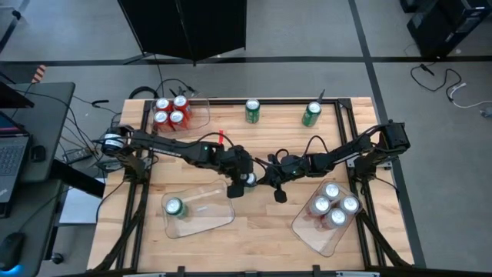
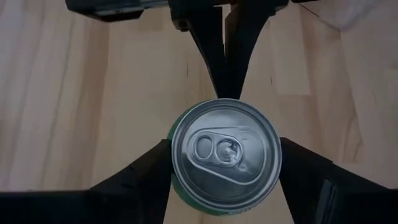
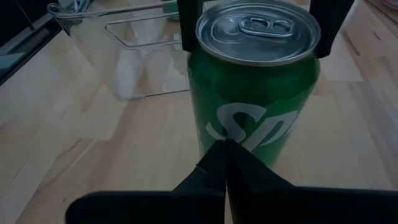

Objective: Sort soda cans
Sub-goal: Put the green soda can into the bottom right transparent bin

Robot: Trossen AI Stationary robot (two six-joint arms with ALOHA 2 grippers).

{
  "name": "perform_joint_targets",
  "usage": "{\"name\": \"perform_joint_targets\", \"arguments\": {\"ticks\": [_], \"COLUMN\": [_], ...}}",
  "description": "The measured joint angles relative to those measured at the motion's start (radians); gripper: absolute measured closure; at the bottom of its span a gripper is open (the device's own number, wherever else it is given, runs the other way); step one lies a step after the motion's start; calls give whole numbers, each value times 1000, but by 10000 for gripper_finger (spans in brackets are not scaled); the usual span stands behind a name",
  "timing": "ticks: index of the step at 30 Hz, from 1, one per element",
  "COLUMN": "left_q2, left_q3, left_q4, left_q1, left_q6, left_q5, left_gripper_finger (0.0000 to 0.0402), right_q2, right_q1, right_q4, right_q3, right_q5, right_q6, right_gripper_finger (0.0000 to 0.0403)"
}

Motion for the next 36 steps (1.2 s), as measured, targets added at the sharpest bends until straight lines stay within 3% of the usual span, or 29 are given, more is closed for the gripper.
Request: {"name": "perform_joint_targets", "arguments": {"ticks": [8, 14, 23, 28, 36], "left_q2": [-100, -204, -227, -223, -220], "left_q3": [-3, 6, 268, 313, 269], "left_q4": [-66, -121, -443, -591, -742], "left_q1": [-11, -85, -280, -397, -618], "left_q6": [-23, -36, -92, -350, -852], "left_q5": [-8, -60, -231, -239, -308], "left_gripper_finger": [162, 164, 164, 164, 164], "right_q2": [0, 0, 0, 0, 0], "right_q1": [-1, -18, -62, -68, -68], "right_q4": [-18, -25, -26, -27, -25], "right_q3": [1, 1, 1, 1, 1], "right_q5": [13, 12, 11, 11, 8], "right_q6": [0, 0, -3, -2, -7], "right_gripper_finger": [403, 403, 403, 403, 403]}}
